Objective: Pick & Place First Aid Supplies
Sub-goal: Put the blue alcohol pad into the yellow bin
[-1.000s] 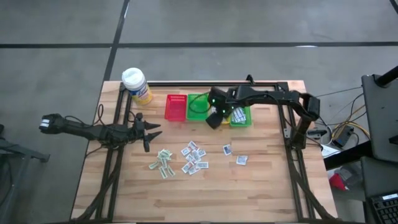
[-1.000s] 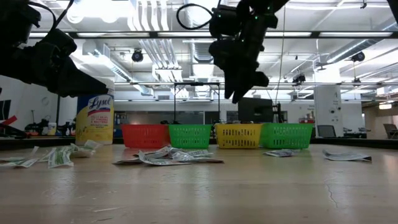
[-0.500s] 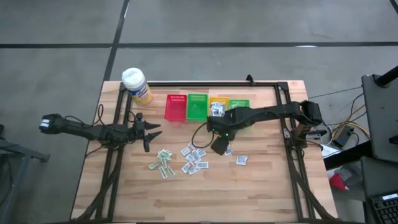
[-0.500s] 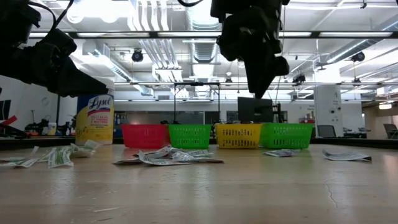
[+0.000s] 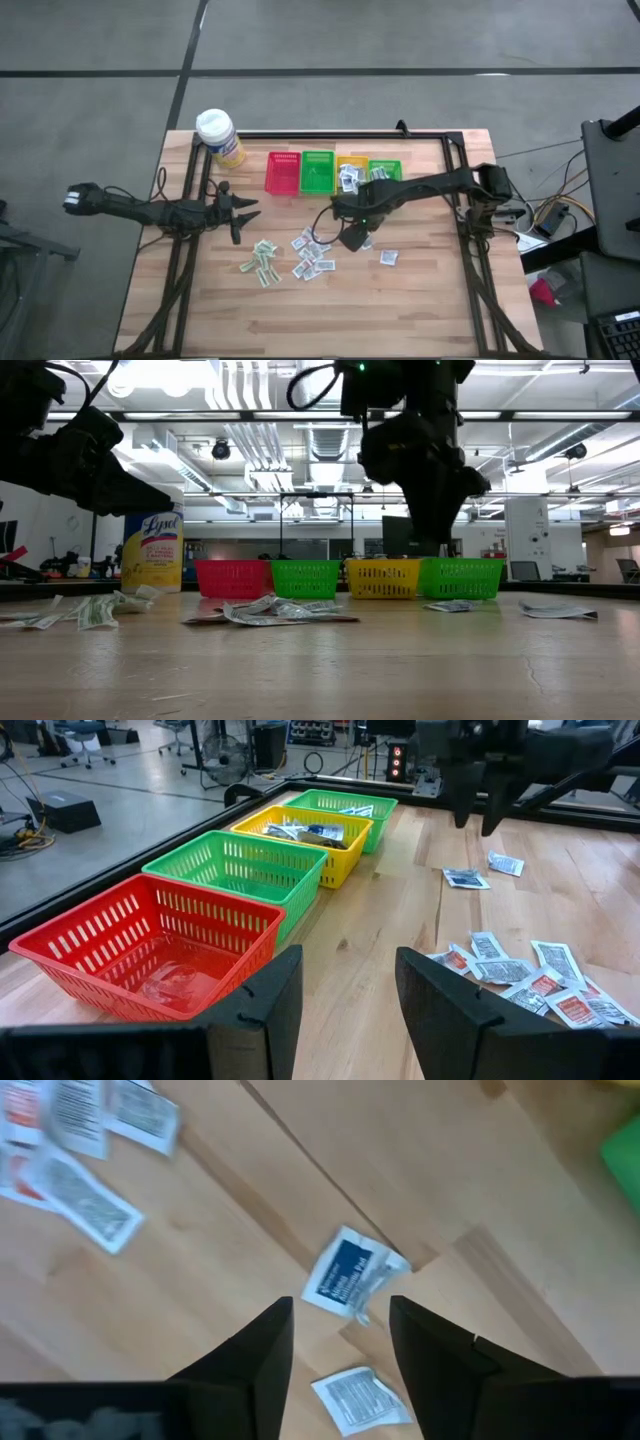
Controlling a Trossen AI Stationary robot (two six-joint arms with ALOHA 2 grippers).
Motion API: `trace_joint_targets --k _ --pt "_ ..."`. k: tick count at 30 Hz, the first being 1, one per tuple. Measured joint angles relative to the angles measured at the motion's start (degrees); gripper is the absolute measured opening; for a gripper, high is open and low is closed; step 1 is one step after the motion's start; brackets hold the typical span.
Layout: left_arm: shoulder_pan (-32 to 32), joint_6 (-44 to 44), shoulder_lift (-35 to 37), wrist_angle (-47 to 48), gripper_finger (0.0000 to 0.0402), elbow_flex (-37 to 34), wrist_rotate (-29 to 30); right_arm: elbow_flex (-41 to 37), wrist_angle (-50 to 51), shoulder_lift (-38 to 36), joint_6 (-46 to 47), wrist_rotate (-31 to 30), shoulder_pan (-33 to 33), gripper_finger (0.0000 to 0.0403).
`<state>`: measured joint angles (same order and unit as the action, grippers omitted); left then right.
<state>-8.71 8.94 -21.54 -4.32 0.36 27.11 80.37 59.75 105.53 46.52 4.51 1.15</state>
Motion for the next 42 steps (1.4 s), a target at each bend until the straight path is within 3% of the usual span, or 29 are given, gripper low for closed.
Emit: trace_joint_targets --k 11,22,42 --pt "0.0 0.0 0.0 0.0 0.0158 0.0 0.0 -5.5 -0.6 0.1 4.5 0.0 0.0 0.0183" --pt "0.0 0.0 0.0 0.0 0.0158 0.0 0.0 -11.4 -11.6 0.1 9.0 0.0 0.0 0.0165" --pt "0.0 0.0 0.0 0.0 0.0158 0.0 0.0 -19.6 -17.0 -0.4 13.2 0.3 0.0 0.0118"
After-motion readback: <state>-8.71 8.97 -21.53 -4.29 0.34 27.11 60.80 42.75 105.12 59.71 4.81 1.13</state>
